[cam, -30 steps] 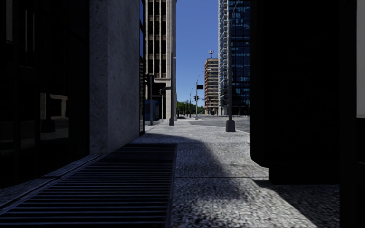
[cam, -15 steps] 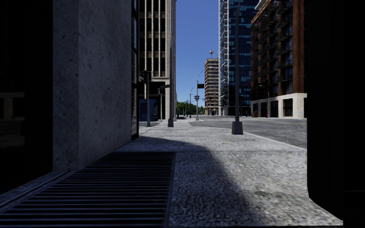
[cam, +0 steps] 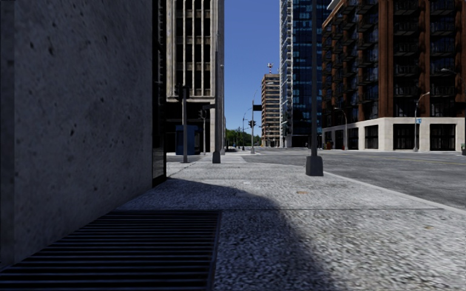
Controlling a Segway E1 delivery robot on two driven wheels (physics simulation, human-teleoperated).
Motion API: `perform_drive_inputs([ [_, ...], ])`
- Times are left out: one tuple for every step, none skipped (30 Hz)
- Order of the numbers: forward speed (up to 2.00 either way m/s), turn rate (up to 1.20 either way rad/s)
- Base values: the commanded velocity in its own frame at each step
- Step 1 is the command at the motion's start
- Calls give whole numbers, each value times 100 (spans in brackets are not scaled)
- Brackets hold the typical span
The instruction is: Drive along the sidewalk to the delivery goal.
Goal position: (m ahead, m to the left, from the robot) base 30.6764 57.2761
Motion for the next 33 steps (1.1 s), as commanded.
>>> perform_drive_inputs([
  [200, 0],
  [200, 0],
  [200, 0],
  [200, 0],
  [200, 0],
  [200, 0],
  [200, 0],
  [200, 0],
  [200, 0],
  [200, 0],
  [200, 0],
  [200, 0],
  [200, 0],
  [200, 0],
  [200, 0],
  [200, 0],
  [200, 0],
  [200, 0],
  [200, 0],
  [200, 0],
  [200, 0],
  [200, 0],
  [200, 0],
  [200, 0],
  [200, 0],
  [200, 0],
  [200, 0],
  [200, 0],
  [200, 0],
  [200, 0],
  [200, 0],
  [200, 0],
  [200, 0],
])
